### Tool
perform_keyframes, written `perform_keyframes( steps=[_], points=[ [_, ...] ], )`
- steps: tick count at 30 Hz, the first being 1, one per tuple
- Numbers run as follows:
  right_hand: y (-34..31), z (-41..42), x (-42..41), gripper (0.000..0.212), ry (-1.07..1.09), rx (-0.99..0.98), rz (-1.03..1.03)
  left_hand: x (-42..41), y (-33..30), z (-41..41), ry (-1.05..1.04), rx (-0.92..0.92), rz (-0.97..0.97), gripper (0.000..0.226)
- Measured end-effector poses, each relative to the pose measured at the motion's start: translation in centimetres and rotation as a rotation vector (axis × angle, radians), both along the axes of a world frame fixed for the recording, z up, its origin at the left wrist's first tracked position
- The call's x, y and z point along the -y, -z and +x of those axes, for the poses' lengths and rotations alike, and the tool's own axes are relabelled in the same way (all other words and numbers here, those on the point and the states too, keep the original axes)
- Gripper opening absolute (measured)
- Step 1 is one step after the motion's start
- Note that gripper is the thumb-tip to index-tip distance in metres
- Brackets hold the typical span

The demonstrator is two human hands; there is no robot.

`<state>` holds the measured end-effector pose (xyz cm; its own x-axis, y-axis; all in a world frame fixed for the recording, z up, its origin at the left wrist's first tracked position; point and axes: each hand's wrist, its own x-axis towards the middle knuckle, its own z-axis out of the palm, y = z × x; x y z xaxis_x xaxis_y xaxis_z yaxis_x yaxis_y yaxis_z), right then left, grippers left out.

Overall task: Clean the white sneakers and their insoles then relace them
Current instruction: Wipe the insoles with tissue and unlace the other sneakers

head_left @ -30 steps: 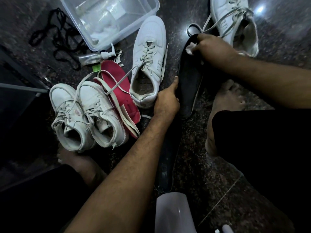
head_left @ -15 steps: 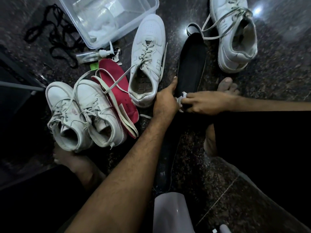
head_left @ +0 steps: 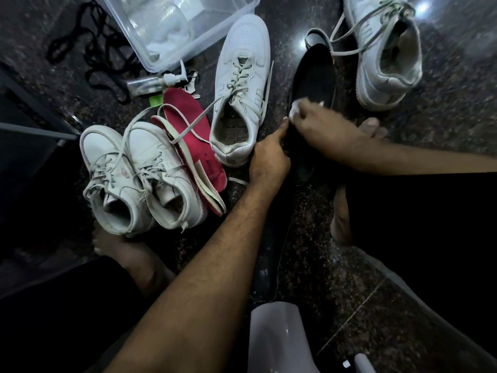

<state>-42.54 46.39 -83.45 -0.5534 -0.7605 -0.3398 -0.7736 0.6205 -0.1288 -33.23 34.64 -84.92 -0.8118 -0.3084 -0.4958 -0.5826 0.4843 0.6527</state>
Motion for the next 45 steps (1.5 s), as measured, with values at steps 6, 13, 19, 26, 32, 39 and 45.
perform_keyframes(
  steps=[6, 13, 19, 26, 32, 39, 45],
  points=[
    [-0.8, 0.3, -3.6, 0.049, -0.584, 0.05, -0.07, 0.2, 0.0, 0.5, -0.029, -0.007, 0.094, 0.066],
    [-1.6, -4.3, -2.8, 0.02, -0.233, 0.078, -0.142, -0.2, 0.4, 0.2, -0.089, -0.024, 0.124, 0.066],
    [-0.7, 0.2, -2.7, 0.037, -0.543, 0.132, -0.139, -0.1, 0.1, 0.4, -0.062, -0.052, 0.103, 0.059],
    [-1.1, -1.3, -3.9, 0.038, -0.294, 0.13, -0.093, -0.3, -0.1, 0.4, -0.064, -0.055, 0.076, 0.06],
    [-1.1, -0.5, -5.2, 0.034, -0.588, 0.17, 0.023, -0.4, 0.2, 0.2, -0.076, -0.025, 0.061, 0.064],
    [-3.4, 0.1, -5.3, 0.037, -0.662, -0.021, 0.065, -0.4, 0.1, 0.1, -0.033, -0.018, 0.021, 0.064],
    [-2.0, -5.5, -3.9, 0.032, -0.192, -0.098, -0.115, -0.7, 0.3, 0.0, 0.013, -0.038, -0.02, 0.067]
  ],
)
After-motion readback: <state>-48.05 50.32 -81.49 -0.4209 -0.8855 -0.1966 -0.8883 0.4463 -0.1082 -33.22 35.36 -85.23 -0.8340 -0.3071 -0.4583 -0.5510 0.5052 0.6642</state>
